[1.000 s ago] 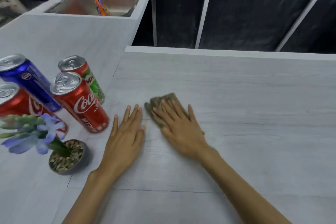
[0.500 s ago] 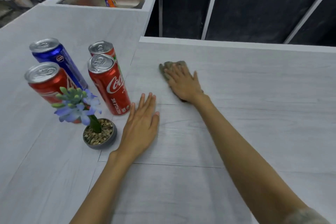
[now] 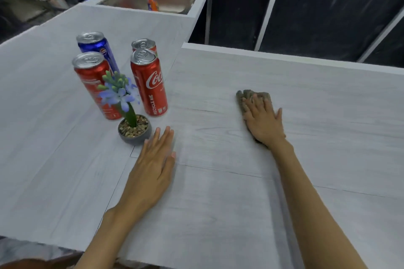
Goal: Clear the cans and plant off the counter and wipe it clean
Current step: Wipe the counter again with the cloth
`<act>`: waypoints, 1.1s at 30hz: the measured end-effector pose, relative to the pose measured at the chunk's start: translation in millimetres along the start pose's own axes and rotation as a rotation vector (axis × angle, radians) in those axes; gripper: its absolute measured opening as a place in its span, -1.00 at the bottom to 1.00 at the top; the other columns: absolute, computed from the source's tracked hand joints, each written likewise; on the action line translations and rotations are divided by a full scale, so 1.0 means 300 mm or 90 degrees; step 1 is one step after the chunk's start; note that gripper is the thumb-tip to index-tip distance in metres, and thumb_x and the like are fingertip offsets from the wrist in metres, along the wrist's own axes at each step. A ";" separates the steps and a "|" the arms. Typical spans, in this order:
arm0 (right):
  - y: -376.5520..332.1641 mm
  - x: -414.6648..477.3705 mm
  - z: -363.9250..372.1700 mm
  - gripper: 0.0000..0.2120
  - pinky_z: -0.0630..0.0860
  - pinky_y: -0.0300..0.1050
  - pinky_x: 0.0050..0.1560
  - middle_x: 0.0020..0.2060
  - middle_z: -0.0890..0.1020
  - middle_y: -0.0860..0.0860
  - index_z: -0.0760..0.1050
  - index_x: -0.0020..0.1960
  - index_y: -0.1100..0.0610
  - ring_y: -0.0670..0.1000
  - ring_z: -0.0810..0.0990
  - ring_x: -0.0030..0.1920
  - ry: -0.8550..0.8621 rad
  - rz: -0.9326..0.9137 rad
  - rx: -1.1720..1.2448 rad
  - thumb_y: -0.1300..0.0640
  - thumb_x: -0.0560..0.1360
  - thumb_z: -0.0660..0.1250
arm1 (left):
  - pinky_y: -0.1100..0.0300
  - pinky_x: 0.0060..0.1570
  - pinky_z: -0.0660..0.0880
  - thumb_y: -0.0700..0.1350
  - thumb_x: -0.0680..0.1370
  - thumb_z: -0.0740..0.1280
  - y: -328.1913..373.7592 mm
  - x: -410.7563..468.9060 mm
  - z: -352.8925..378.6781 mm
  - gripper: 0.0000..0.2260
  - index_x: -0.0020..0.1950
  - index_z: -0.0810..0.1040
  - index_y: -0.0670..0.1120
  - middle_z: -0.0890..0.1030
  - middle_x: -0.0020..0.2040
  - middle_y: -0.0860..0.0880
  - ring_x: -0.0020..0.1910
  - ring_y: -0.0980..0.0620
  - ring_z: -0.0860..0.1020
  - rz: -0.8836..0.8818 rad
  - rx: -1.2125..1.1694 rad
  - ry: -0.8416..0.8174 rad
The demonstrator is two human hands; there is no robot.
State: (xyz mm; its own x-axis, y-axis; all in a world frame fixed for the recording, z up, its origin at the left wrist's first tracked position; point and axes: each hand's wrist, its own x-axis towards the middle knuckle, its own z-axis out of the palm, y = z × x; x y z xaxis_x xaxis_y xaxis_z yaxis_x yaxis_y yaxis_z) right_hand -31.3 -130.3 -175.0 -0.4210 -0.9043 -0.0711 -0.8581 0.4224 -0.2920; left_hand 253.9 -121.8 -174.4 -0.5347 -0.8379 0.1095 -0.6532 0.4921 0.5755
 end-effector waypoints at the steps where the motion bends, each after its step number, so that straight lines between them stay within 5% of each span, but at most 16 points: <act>1: -0.087 -0.019 0.032 -0.54 -0.31 0.20 0.46 0.54 -0.11 -0.09 -0.08 0.52 -0.11 -0.01 -0.22 0.53 -0.015 -0.048 0.002 -0.05 0.63 -0.14 | 0.59 0.28 -0.36 0.23 0.49 -0.18 0.003 -0.035 -0.010 -0.47 0.45 -0.11 0.15 -0.17 0.38 0.40 0.35 0.52 -0.29 -0.005 -0.006 0.005; 5: -0.345 -0.287 0.159 -0.49 -0.36 0.20 0.44 0.53 -0.12 -0.11 -0.09 0.51 -0.14 -0.02 -0.25 0.52 -0.046 -0.281 -0.029 -0.13 0.57 -0.24 | 0.59 0.30 -0.31 0.17 0.53 -0.15 0.002 -0.160 -0.056 -0.54 0.43 -0.05 0.18 -0.09 0.39 0.40 0.38 0.51 -0.21 -0.009 -0.024 0.023; 9: -0.281 -0.551 0.154 -0.41 -0.47 0.10 0.39 0.48 -0.19 -0.23 -0.14 0.48 -0.21 -0.13 -0.31 0.49 -0.096 -0.454 -0.007 -0.18 0.44 -0.31 | 0.58 0.31 -0.31 0.13 0.52 -0.13 -0.056 -0.248 -0.083 -0.56 0.42 -0.04 0.18 -0.04 0.43 0.32 0.40 0.49 -0.18 -0.073 -0.020 0.053; 13: -0.127 -0.426 0.085 -0.47 -0.37 0.18 0.43 0.47 -0.25 -0.23 -0.22 0.46 -0.24 -0.14 -0.31 0.49 -0.077 -0.350 -0.059 -0.21 0.49 -0.32 | 0.53 0.34 -0.33 0.09 0.53 -0.16 -0.097 -0.287 -0.080 -0.49 0.49 0.00 0.05 -0.03 0.45 0.25 0.45 0.33 -0.15 -0.083 0.031 0.066; 17: -0.225 -0.196 0.082 -0.53 -0.29 0.24 0.43 0.53 -0.14 -0.12 -0.13 0.52 -0.14 -0.01 -0.24 0.52 -0.063 -0.165 -0.039 -0.07 0.62 -0.18 | 0.37 0.40 -0.30 0.08 0.53 -0.17 -0.112 -0.301 -0.085 -0.46 0.51 0.00 -0.01 -0.04 0.46 0.21 0.44 0.32 -0.17 -0.095 0.058 0.072; 22: -0.493 -0.315 0.184 -0.52 -0.31 0.26 0.42 0.53 -0.16 -0.12 -0.16 0.52 -0.11 -0.01 -0.29 0.51 -0.081 -0.251 -0.031 -0.07 0.62 -0.19 | 0.30 0.42 -0.27 0.07 0.52 -0.18 -0.139 -0.295 -0.132 -0.45 0.51 0.02 -0.03 0.05 0.52 0.09 0.43 0.30 -0.16 -0.102 0.069 0.071; 28: -0.358 -0.687 0.185 -0.44 -0.48 0.12 0.40 0.49 -0.16 -0.23 -0.12 0.47 -0.21 -0.17 -0.32 0.47 -0.091 -0.432 -0.010 -0.19 0.48 -0.29 | 0.32 0.39 -0.31 0.10 0.51 -0.19 -0.190 -0.302 -0.163 -0.43 0.51 0.00 -0.04 0.04 0.53 0.05 0.41 0.31 -0.17 -0.079 0.087 0.039; 33: -0.236 -0.562 0.127 -0.39 -0.35 0.21 0.45 0.50 -0.21 -0.21 -0.22 0.45 -0.25 -0.15 -0.32 0.49 -0.062 -0.252 -0.059 -0.25 0.39 -0.37 | 0.32 0.39 -0.32 0.08 0.50 -0.20 -0.228 -0.319 -0.189 -0.43 0.51 0.01 -0.04 0.05 0.53 0.06 0.40 0.31 -0.16 -0.055 0.073 0.008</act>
State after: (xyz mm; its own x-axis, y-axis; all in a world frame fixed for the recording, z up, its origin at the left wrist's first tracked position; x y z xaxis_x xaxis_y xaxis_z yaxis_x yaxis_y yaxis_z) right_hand 111.7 -10.2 -178.6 -0.0270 -0.9977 -0.0615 -0.9728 0.0404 -0.2280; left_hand 379.9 -88.7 -178.3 -0.4676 -0.8808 0.0747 -0.7539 0.4414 0.4866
